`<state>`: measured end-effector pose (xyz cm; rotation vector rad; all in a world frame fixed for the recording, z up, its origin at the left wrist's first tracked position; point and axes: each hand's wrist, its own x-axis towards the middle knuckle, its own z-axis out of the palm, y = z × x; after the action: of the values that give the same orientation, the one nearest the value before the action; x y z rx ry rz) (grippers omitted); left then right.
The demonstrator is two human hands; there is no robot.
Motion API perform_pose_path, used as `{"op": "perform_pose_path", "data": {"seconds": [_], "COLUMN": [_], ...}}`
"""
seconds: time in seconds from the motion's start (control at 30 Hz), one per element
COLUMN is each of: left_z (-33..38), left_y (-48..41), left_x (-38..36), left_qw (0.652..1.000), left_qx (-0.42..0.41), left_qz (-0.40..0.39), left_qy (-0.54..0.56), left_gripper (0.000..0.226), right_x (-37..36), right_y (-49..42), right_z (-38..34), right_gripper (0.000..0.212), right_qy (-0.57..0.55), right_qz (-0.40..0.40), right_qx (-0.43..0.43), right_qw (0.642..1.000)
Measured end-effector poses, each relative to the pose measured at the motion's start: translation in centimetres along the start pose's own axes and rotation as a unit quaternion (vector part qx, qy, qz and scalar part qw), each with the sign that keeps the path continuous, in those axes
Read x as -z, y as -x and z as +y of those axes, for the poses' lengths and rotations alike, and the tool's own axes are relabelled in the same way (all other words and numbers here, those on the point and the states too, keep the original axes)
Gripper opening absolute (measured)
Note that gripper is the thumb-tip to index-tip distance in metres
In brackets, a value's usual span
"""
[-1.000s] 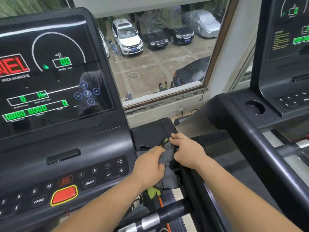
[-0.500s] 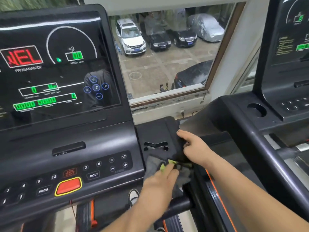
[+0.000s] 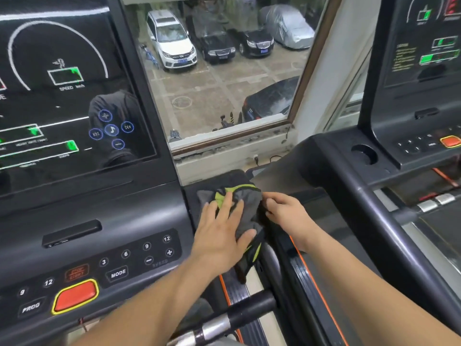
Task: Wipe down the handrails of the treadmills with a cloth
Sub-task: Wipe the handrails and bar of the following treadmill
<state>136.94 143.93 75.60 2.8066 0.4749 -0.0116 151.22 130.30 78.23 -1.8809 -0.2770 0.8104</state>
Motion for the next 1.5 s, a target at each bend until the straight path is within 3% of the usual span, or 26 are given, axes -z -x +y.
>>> {"op": "perform_pose_path", "data": {"seconds": [0.03, 0.13, 0.23, 0.3, 0.37, 0.43, 0.47, 0.6, 0.63, 0.7, 0.77, 0.87, 0.93, 1.0, 1.07, 1.1, 1.2, 1.3, 1.37, 1.5], "left_z": [-0.6, -0.8, 2.1, 3.3, 2.8, 1.2, 1.0, 4.8, 6.4, 7.7, 7.3, 6.1, 5.3, 4.4, 3.7, 3.4, 2.0, 0.1, -0.8, -1.1], "left_y": [-1.4, -6.1, -6.3, -2.4, 0.7, -0.9, -2.4, -3.6, -1.8, 2.1, 3.0, 1.2, 0.5, 0.5, 1.0, 1.4, 2.8, 3.7, 4.2, 5.1], "left_x": [0.0, 0.1, -0.5, -1.6, -1.8, -1.3, -1.2, -1.6, -2.1, -3.3, -2.7, -0.3, 1.1, 1.8, 2.0, 2.0, 1.8, 2.1, 2.1, 1.7], "left_qw": [1.0, 0.999, 0.998, 0.998, 0.979, 0.952, 0.953, 0.997, 0.998, 0.984, 0.955, 0.938, 0.934, 0.945, 0.952, 0.954, 0.949, 0.948, 0.951, 0.949], "left_qx": [-0.018, 0.006, 0.038, -0.047, -0.204, -0.306, -0.298, -0.06, -0.065, -0.177, -0.269, -0.165, -0.115, -0.103, -0.079, -0.068, -0.052, -0.03, -0.028, -0.051], "left_qz": [0.009, 0.003, 0.041, 0.038, 0.009, 0.014, 0.025, 0.032, 0.025, -0.001, -0.051, -0.092, -0.031, 0.011, 0.001, -0.006, -0.013, -0.027, -0.037, -0.036], "left_qy": [-0.01, -0.031, -0.022, -0.029, -0.005, -0.025, -0.046, -0.026, -0.005, 0.025, 0.11, 0.291, 0.336, 0.309, 0.296, 0.293, 0.312, 0.317, 0.306, 0.31], "left_gripper": [0.074, 0.068, 0.058, 0.056, 0.051, 0.045, 0.045, 0.052, 0.051, 0.05, 0.052, 0.05, 0.047, 0.051, 0.057, 0.059, 0.062, 0.059, 0.056, 0.053], "right_x": [0.0, 0.1, 1.1, 2.2, 3.0, 3.2, 3.3, 3.4, 3.6, 3.9, 4.1, 3.1, 0.8, -1.9, -3.7, -4.0, -3.8, -2.7, -2.8, -5.1], "right_y": [0.2, 1.2, 2.5, 3.5, 4.6, 5.9, 6.4, 8.6, 9.3, 10.4, 11.4, 13.2, 14.0, 13.5, 12.0, 11.2, 8.5, 5.0, 4.4, 9.5], "right_z": [0.6, 1.9, 2.6, 3.6, 4.8, 5.7, 6.2, 6.9, 7.0, 7.6, 8.1, 7.2, 6.2, 5.6, 5.5, 5.3, 4.2, 3.0, 2.9, 4.3], "right_gripper": [0.03, 0.056, 0.052, 0.055, 0.055, 0.042, 0.035, 0.041, 0.04, 0.027, 0.04, 0.048, 0.049, 0.072, 0.099, 0.098, 0.069, 0.054, 0.053, 0.062], "right_qy": [0.009, 0.027, -0.011, -0.021, -0.026, -0.008, 0.01, 0.077, 0.075, 0.045, 0.052, 0.158, 0.226, 0.302, 0.394, 0.418, 0.424, 0.399, 0.404, 0.403], "right_qz": [0.028, 0.076, 0.064, 0.06, 0.063, 0.072, 0.081, 0.112, 0.117, 0.121, 0.114, 0.105, 0.093, 0.078, 0.094, 0.113, 0.147, 0.093, 0.07, 0.149], "right_qx": [-0.002, -0.036, -0.116, -0.145, -0.153, -0.145, -0.135, -0.083, -0.07, -0.049, -0.025, 0.06, 0.13, 0.096, -0.005, -0.039, -0.102, -0.166, -0.158, -0.109], "right_qw": [1.0, 0.996, 0.991, 0.987, 0.986, 0.987, 0.988, 0.987, 0.988, 0.99, 0.992, 0.98, 0.961, 0.945, 0.914, 0.901, 0.888, 0.897, 0.898, 0.897]}}
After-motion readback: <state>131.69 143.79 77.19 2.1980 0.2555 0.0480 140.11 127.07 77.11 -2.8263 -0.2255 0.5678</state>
